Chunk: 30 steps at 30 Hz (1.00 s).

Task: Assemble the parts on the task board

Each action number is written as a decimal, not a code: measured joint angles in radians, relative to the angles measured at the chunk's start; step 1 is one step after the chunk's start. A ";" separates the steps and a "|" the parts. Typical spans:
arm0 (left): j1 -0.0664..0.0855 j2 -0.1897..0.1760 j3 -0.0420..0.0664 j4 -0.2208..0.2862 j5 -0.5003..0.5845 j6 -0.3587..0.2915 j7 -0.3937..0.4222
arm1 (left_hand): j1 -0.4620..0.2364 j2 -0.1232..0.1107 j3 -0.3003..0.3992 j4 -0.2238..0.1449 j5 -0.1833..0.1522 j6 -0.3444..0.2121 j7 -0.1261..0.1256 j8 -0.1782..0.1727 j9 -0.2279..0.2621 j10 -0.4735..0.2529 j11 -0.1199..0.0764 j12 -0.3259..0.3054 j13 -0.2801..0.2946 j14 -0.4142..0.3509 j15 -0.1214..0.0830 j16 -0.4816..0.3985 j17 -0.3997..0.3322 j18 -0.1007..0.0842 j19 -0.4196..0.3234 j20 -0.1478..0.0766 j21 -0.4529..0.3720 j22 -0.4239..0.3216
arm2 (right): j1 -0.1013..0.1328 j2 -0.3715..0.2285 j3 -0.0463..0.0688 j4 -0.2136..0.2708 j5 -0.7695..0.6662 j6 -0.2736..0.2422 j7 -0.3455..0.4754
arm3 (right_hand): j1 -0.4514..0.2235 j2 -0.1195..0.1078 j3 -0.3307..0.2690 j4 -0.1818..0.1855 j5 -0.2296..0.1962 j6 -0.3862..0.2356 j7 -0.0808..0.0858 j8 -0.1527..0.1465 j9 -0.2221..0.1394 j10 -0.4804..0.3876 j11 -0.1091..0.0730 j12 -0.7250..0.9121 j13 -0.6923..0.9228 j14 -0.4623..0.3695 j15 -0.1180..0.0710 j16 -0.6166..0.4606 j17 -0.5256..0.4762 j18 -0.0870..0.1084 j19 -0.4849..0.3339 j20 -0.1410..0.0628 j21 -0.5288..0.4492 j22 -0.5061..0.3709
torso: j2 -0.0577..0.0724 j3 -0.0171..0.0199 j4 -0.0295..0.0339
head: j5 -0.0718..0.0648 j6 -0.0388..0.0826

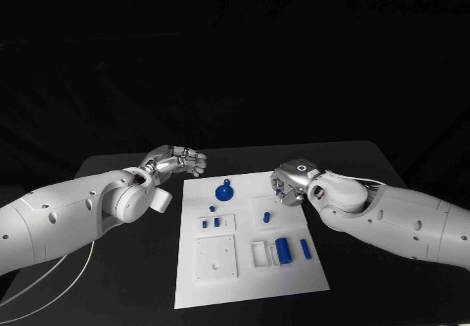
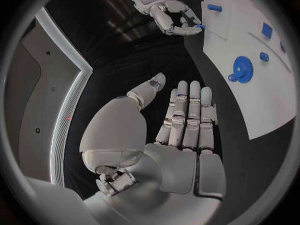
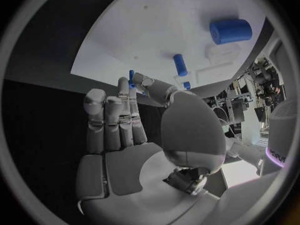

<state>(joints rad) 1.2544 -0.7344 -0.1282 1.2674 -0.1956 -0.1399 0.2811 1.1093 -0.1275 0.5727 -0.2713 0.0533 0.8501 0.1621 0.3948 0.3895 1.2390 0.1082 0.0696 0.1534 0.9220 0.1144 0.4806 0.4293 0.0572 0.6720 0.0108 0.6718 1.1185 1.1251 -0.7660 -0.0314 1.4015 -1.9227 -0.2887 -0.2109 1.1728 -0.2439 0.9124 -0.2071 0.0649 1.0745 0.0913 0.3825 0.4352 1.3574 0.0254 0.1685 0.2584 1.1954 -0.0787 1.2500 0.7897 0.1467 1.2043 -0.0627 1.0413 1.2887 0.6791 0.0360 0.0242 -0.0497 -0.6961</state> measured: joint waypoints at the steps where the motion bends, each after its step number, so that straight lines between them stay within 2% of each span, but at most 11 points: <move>1: 0.000 0.000 0.000 -0.001 0.000 0.000 0.000 | 0.000 0.000 0.000 0.000 0.000 0.000 0.000 0.000 0.000 0.000 0.000 0.000 0.000 0.000 0.000 0.000 0.000 -0.003 0.000 0.000 0.000 0.000 | 0.001 -0.008 0.007 0.018 0.005 -0.001 0.000 | 0.000 0.000 0.000 0.000 0.000 0.000 0.000 0.000 0.000 0.001 -0.001 0.000 0.000 0.000 0.000 0.000 0.000 0.000 0.000 0.000 0.000 0.000 | 0.000 0.0000 0.0000 | 0.001 0.000; 5: 0.000 -0.001 0.000 -0.004 0.000 0.000 0.000 | 0.000 0.000 0.000 0.000 0.000 0.000 0.000 0.000 0.000 0.000 0.000 0.000 0.000 0.000 0.000 0.000 0.000 -0.003 0.000 0.000 0.000 0.000 | 0.003 -0.025 0.019 0.072 0.019 -0.007 0.001 | -0.001 -0.001 0.000 0.000 0.000 0.000 0.000 0.000 0.000 0.001 -0.001 0.000 0.000 0.000 0.000 0.000 0.001 0.000 0.000 0.000 0.000 0.000 | 0.000 -0.0001 -0.0008 | 0.007 -0.001; 9: 0.000 0.001 0.000 -0.010 0.000 -0.001 0.000 | 0.000 0.000 0.000 0.000 0.000 0.000 0.000 0.000 0.000 0.000 0.000 0.000 0.000 0.000 0.000 0.000 0.000 -0.003 0.000 0.000 0.000 0.000 | 0.004 -0.025 0.020 0.119 0.032 -0.013 0.002 | -0.001 -0.001 0.000 0.000 0.000 0.000 0.000 0.000 0.000 0.001 -0.001 0.000 0.000 0.000 0.000 0.000 0.001 0.000 0.000 0.000 0.000 0.000 | -0.001 -0.0001 -0.0013 | 0.016 -0.001; 12: 0.000 0.003 0.000 -0.016 0.000 -0.002 0.001 | 0.000 0.000 0.000 0.000 0.000 0.000 0.000 0.000 0.000 0.000 0.000 0.000 0.000 0.000 0.000 0.000 0.000 0.006 0.004 0.004 0.000 0.000 | 0.004 -0.012 0.020 0.147 0.037 -0.016 0.003 | -0.001 -0.001 0.000 0.000 0.000 0.000 0.000 0.000 0.000 0.001 -0.001 0.000 0.000 0.000 0.000 0.000 0.001 0.000 0.000 0.000 0.000 0.000 | -0.001 -0.0001 -0.0013 | 0.029 0.000; 17: 0.000 0.007 0.000 -0.022 0.001 -0.003 0.001 | 0.000 0.000 0.000 0.000 0.000 0.000 0.000 0.000 0.000 0.000 0.000 0.000 0.000 0.000 0.000 0.000 0.000 0.010 0.004 0.004 -0.003 0.002 | 0.003 0.018 0.017 0.177 0.039 -0.016 0.006 | -0.001 -0.001 0.000 0.001 0.000 0.000 0.000 0.000 0.000 0.001 -0.001 0.000 0.001 0.000 0.001 0.000 0.001 0.000 0.000 0.000 0.000 0.000 | -0.002 -0.0001 -0.0008 | 0.061 -0.004; 18: 0.000 0.008 0.000 -0.024 0.001 -0.004 0.001 | 0.000 0.000 0.000 0.000 0.000 0.000 0.000 0.000 0.000 0.000 0.000 0.000 0.000 0.000 0.000 0.000 0.000 0.010 0.004 0.004 -0.004 0.002 | 0.004 0.024 0.013 0.181 0.038 -0.015 0.007 | -0.001 -0.001 0.002 0.002 0.000 0.000 0.000 0.000 0.000 0.001 -0.001 0.000 0.001 0.000 0.001 0.000 0.001 0.000 0.000 0.000 0.000 0.000 | -0.002 -0.0001 -0.0008 | 0.067 -0.005; 21: 0.000 0.012 0.000 -0.027 0.002 -0.005 0.001 | 0.000 0.000 0.000 0.000 0.000 0.000 0.000 0.000 0.000 0.000 0.000 0.000 -0.001 0.000 0.000 0.000 0.000 0.010 0.004 0.004 -0.004 0.002 | 0.004 0.050 -0.013 0.193 0.032 -0.014 0.008 | -0.003 -0.003 0.003 0.003 0.000 0.000 0.000 -0.001 0.000 0.001 -0.001 0.000 0.001 0.000 0.001 0.000 0.001 0.000 0.000 0.000 0.000 0.000 | -0.002 -0.0008 -0.0008 | 0.089 -0.011; 23: 0.000 0.017 0.000 -0.031 0.003 -0.007 0.001 | 0.000 0.000 0.000 0.000 0.000 0.000 0.000 0.000 0.000 0.000 0.000 0.000 -0.001 0.000 0.000 0.000 0.000 0.010 0.004 0.004 -0.004 0.002 | 0.004 0.070 -0.042 0.202 0.025 -0.013 0.010 | -0.004 -0.004 0.003 0.003 0.000 0.000 0.000 -0.001 0.001 0.001 -0.001 0.000 0.001 0.002 0.002 0.000 0.001 0.000 0.000 0.000 0.000 0.001 | -0.002 -0.0014 -0.0008 | 0.103 -0.016; 24: 0.000 0.019 0.000 -0.032 0.004 -0.007 0.001 | 0.000 0.000 0.000 0.000 0.000 0.000 0.000 0.000 0.000 0.000 0.000 0.000 -0.001 0.000 0.000 0.000 0.000 0.010 0.004 0.004 -0.004 0.002 | 0.004 0.076 -0.055 0.204 0.022 -0.012 0.011 | -0.004 -0.004 0.003 0.003 0.000 0.000 0.000 -0.001 0.001 0.001 -0.001 0.000 0.001 0.002 0.002 0.000 0.001 0.000 0.000 0.000 0.000 0.001 | -0.002 -0.0015 -0.0008 | 0.113 -0.019; 26: 0.000 0.024 0.000 -0.033 0.004 -0.009 0.001 | 0.000 0.000 0.000 0.000 0.000 0.000 0.000 0.000 0.000 0.000 0.000 0.000 -0.001 0.000 0.000 -0.004 0.001 0.010 0.004 0.004 -0.004 0.002 | 0.001 0.087 -0.077 0.205 0.013 -0.011 0.013 | -0.004 -0.004 0.003 0.003 0.000 0.000 0.000 -0.002 0.001 0.001 -0.001 0.000 0.001 0.002 0.002 0.000 0.001 0.000 0.000 0.001 0.000 0.001 | -0.002 -0.0020 -0.0005 | 0.122 -0.023; 30: 0.000 0.029 0.000 -0.034 0.006 -0.011 0.001 | 0.000 0.000 0.000 0.000 0.000 0.000 0.000 0.000 0.000 0.000 0.000 0.000 -0.001 0.000 0.000 -0.004 0.001 0.010 0.004 0.004 -0.005 0.002 | -0.014 0.101 -0.091 0.202 -0.003 -0.009 0.014 | -0.004 -0.004 0.003 0.003 0.000 0.000 0.000 -0.003 0.001 0.001 -0.001 0.000 0.001 0.002 0.002 0.000 0.002 0.000 0.001 0.002 0.000 0.001 | -0.002 -0.0023 0.0010 | 0.138 -0.028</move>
<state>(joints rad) 1.2544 -0.7052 -0.1282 1.2334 -0.1899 -0.1506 0.2825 1.1092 -0.1275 0.5727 -0.2713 0.0533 0.8501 0.1621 0.3946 0.3895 1.2391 0.1082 0.0696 0.1527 0.9220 0.1142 0.4769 0.4300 0.0673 0.6757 0.0146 0.6670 1.1207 1.1112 -0.6647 -0.1221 1.6033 -1.9261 -0.2976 -0.1966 1.1688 -0.2479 0.9150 -0.2041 0.0648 1.0741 0.0914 0.3796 0.4359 1.3579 0.0246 0.1683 0.2597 1.1973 -0.0765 1.2499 0.7914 0.1469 1.2056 -0.0607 1.0413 1.2893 0.6769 0.0337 0.0251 0.0888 -0.7241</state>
